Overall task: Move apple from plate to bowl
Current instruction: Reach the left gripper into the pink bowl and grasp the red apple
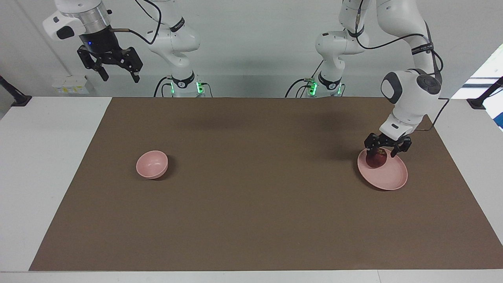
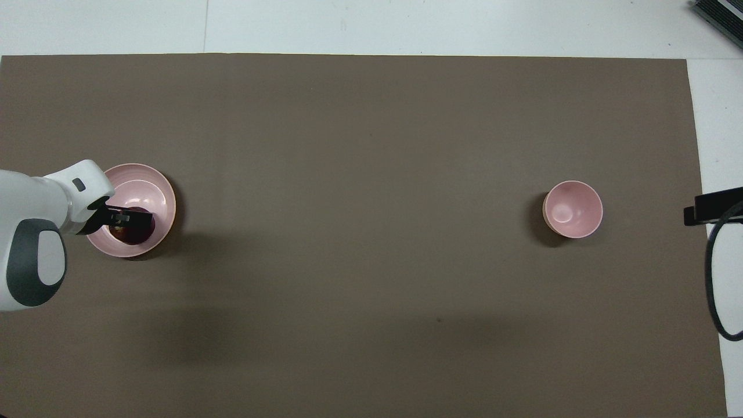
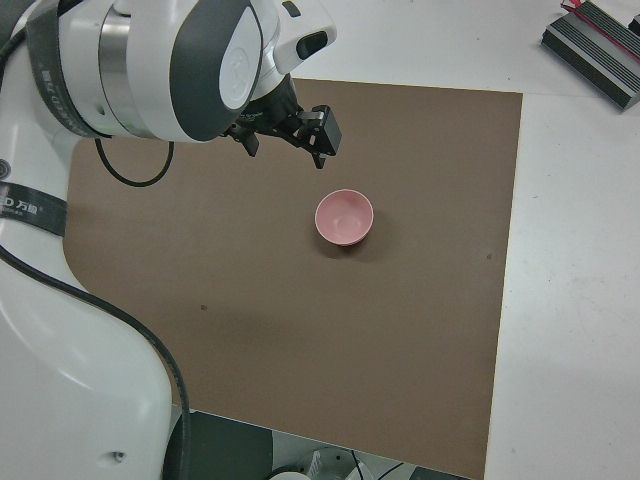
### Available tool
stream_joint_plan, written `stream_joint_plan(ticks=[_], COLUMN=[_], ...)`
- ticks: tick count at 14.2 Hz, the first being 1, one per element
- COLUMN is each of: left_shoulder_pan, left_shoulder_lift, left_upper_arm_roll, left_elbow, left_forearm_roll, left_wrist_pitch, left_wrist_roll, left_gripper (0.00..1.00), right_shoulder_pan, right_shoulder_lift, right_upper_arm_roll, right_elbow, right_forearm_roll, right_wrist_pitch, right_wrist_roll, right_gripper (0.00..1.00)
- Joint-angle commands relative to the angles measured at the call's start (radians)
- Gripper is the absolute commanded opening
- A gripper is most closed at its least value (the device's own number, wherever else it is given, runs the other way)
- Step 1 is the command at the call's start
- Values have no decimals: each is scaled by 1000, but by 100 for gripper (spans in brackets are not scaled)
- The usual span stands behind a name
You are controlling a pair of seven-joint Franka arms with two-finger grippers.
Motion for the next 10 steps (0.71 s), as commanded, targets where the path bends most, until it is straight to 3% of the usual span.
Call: stream_joint_plan(ticks=[1,5,6,9,10], left_shoulder_pan=[16,22,29,29,31], left_shoulder_lift=[13,7,9,13,15], left_upper_arm_roll=[-7,-4,-4,-4,-4], left_elbow=[-29,-48,-48,-38,-34], left_forearm_roll=[-18,-18,-18,-18,-18], left_wrist_pitch=[54,37,37,37,36], left_wrist_roll=[22,57,69,71,69], left_gripper=[100,100,93,56,35], right_shoulder_pan=[-14,-14,-14,-14,-14], right_shoulder_lift=[-29,-29,-29,-29,-29], right_upper_arm_roll=[2,2,2,2,2], right_elbow=[-36,-36,-34,-36,-34], right_forearm_roll=[17,17,17,17,17], right_wrist_pitch=[15,15,15,15,15], right_wrist_roll=[-28,-30,-30,-28,-28], right_gripper=[100,100,100,100,100])
